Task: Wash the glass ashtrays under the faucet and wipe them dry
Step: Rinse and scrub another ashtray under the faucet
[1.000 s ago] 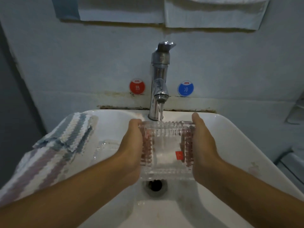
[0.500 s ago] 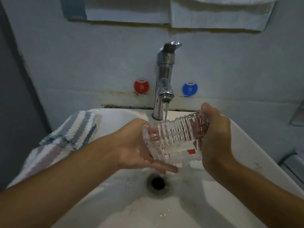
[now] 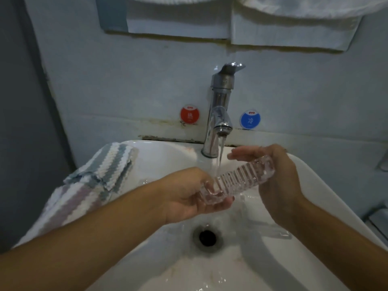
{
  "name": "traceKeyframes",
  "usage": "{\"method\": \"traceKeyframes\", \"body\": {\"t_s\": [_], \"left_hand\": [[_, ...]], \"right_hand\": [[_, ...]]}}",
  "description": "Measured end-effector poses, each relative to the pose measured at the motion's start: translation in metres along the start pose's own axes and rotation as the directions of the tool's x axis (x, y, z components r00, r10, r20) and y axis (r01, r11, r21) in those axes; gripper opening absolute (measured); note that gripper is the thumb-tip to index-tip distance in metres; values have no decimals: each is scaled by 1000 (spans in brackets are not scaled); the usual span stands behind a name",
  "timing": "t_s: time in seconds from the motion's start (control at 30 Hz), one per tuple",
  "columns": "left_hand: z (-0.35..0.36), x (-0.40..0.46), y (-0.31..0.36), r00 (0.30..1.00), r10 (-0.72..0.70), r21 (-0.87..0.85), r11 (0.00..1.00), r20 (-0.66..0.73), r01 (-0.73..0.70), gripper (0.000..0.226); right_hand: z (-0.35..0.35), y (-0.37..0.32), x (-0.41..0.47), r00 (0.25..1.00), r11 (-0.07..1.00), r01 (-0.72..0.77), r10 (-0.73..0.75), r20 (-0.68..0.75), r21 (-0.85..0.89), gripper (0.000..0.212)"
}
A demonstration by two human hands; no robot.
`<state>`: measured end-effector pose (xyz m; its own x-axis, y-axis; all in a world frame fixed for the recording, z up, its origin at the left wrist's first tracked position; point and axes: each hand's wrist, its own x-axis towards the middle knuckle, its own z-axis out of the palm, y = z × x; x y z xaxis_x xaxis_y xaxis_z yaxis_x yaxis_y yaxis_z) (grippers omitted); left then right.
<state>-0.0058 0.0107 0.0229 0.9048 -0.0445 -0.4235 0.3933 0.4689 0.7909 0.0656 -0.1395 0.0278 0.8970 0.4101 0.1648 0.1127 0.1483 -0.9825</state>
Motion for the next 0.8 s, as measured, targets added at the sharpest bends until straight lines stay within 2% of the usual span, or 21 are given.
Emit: {"method": "traceKeyframes", "body": {"t_s": [0.1, 0.2, 0.33, 0.4, 0.47, 0.6, 0.67, 0.73, 0.77, 0.8], "left_hand": [[-2, 5, -3, 991, 109, 87, 991, -79, -102, 32], [1, 1, -7, 983, 156, 164, 977, -101, -138, 35], [-2, 5, -14, 937, 280, 346, 918, -210, -196, 37], [-2, 9, -16, 903, 346, 452, 868, -256, -204, 42], [-2, 8, -17, 880, 393, 508, 834, -268, -217, 36], [-2, 3, -20, 861, 424, 538, 813, -282, -225, 24], [-5, 5, -22, 837, 466, 592, 773, -287, -228, 20], [-8, 8, -22, 809, 521, 654, 717, -272, -242, 20], [-8, 10, -22, 789, 560, 712, 660, -254, -240, 19], [-9, 12, -22, 761, 608, 799, 562, -225, -213, 16]], "right_hand": [[-2, -9, 2, 982, 981, -185, 186, -13, 58, 36], [-11, -18, 4, 914, 914, -406, 405, 36, 9, 17], [-14, -16, 6, 820, 812, -567, 573, 5, -135, 32], [-12, -10, 8, 802, 787, -587, 597, -4, -191, 33], [-9, -4, 9, 800, 776, -579, 600, 12, -250, 28], [-1, 2, 0, 834, 782, -498, 551, 42, -375, 16], [1, 7, -3, 865, 788, -462, 502, -11, -406, 18], [3, 14, -2, 875, 789, -462, 480, -64, -405, 17], [5, 15, -3, 877, 794, -465, 473, -83, -393, 17], [5, 16, -3, 877, 798, -468, 471, -93, -380, 17]]}}
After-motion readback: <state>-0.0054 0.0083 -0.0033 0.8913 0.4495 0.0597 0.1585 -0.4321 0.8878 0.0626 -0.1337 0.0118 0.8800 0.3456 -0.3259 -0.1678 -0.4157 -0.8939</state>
